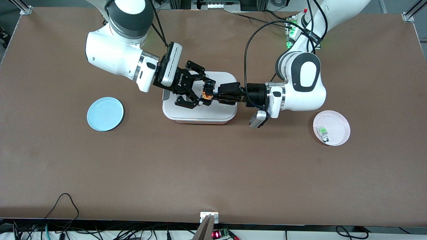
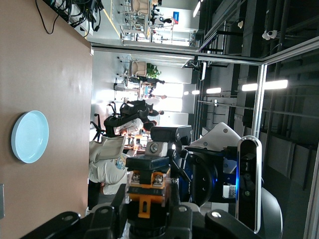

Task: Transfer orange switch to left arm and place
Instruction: 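Grasp the orange switch with the left gripper and open the right gripper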

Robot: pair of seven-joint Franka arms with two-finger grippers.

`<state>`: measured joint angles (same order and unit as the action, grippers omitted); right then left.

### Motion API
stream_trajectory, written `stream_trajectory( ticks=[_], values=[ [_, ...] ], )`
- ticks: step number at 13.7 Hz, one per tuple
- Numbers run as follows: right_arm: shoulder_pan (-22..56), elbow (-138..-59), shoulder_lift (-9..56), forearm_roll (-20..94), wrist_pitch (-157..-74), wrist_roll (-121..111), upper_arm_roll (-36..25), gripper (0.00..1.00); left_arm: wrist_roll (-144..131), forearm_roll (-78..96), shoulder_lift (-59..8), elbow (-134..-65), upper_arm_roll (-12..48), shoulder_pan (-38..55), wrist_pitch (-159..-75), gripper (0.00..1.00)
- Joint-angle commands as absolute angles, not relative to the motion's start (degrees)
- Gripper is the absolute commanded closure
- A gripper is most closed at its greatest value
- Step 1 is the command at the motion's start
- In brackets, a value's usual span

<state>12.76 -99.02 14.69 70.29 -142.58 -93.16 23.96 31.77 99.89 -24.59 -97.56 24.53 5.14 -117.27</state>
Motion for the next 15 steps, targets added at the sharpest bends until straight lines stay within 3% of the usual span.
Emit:
stream_trajectory(
  ticks=[1,8,15],
  values=[
    [13.7,-97.3,15.2,73.7,-143.6,-92.1,24.0,0.00,32.9,101.0,-24.8,-97.5,24.8,5.2,-116.6,1.00],
    [12.8,-93.8,14.1,72.6,-143.3,-89.0,23.5,0.00,30.9,97.7,-24.7,-97.3,24.3,5.1,-116.5,1.00],
    [8.9,-94.7,12.0,69.9,-140.0,-89.1,21.8,0.00,18.7,70.1,-24.5,-96.4,24.2,-0.3,-111.4,1.00]
  ],
)
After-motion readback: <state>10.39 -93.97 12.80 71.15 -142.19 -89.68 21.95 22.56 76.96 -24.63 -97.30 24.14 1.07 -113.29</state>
